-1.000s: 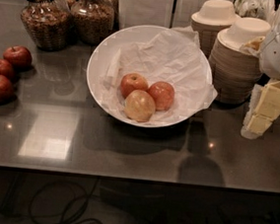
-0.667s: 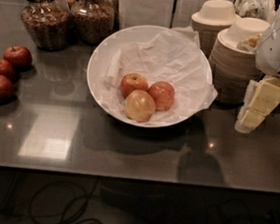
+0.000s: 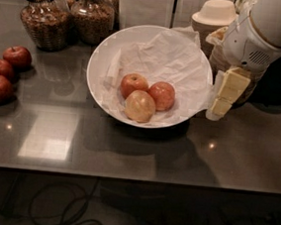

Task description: Pick apple from white bowl

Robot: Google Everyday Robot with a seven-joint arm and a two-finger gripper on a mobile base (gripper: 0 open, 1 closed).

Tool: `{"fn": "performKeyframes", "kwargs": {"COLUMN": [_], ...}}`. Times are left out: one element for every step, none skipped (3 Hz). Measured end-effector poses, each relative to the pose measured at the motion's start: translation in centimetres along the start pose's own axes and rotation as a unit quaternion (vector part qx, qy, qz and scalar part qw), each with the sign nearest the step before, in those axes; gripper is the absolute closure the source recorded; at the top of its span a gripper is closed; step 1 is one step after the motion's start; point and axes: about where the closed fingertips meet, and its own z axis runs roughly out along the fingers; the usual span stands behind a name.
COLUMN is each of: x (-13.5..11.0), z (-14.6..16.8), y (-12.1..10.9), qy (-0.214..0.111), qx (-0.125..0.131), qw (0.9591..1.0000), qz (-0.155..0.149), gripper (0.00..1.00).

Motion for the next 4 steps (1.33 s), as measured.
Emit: {"fn": "performKeyframes", "kwargs": {"x": [-1.5, -2.3, -3.1, -3.7], "z": [1.8, 3.0, 4.0, 4.9], "y": [-0.7, -1.2, -1.1, -0.6], "qy": [-0.011, -0.024, -0.037, -0.045], "qx": [-0.009, -0.015, -0.025, -0.037], "qw": [0.9998, 0.9992, 0.9982, 0.9970], "qz": [-0.017, -0.029, -0.041, -0.051], "gripper": [0.00, 0.00, 0.16, 0.16]}}
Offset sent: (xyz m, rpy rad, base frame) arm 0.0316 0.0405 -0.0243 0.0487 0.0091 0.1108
